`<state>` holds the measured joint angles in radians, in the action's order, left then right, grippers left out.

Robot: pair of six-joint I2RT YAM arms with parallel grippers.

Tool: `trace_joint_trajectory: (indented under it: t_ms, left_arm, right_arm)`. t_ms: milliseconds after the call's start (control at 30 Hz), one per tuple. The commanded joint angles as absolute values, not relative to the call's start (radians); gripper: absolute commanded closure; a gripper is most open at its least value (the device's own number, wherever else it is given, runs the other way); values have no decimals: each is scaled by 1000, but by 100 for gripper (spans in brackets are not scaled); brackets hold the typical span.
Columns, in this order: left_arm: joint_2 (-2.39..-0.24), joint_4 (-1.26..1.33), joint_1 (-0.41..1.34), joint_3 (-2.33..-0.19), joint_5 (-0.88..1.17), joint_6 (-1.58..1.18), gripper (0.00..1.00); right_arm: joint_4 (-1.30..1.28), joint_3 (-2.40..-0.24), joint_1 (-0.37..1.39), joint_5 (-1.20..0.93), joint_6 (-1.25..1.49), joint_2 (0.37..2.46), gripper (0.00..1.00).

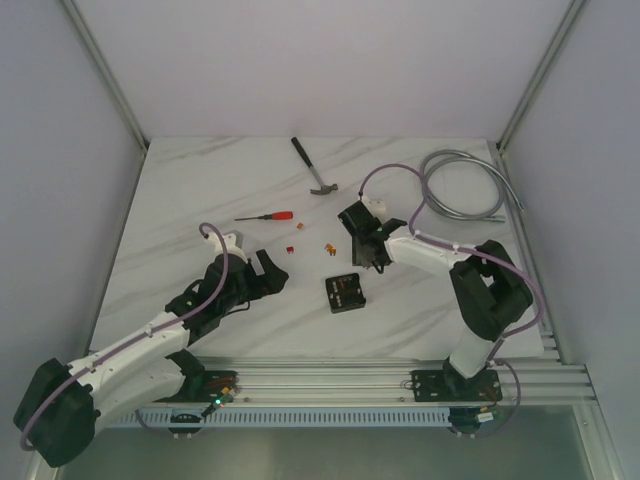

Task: Snap on the fuse box
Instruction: Pick up the fuse from the center of the board.

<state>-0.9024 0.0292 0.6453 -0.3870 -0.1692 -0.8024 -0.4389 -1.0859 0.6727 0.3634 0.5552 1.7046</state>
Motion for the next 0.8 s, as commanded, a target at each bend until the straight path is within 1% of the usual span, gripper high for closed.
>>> trace_joint_trajectory:
  t_ms: [0, 333, 567, 767]
  left_arm:
    - [-912, 20, 640, -418, -179, -793, 0]
    - [-911, 19, 640, -416, -176, -793, 0]
    - [-902, 19, 640, -412, -175, -796, 0]
    - [-908, 19, 639, -415, -174, -796, 0]
  right_arm:
    - [-392, -1103, 662, 374, 575, 1753, 51]
    - [-361, -1031, 634, 340, 562, 1791, 52]
    - [-367, -986, 623, 326, 551, 1759, 53]
    - [-368, -998, 621, 300, 499, 1744, 53]
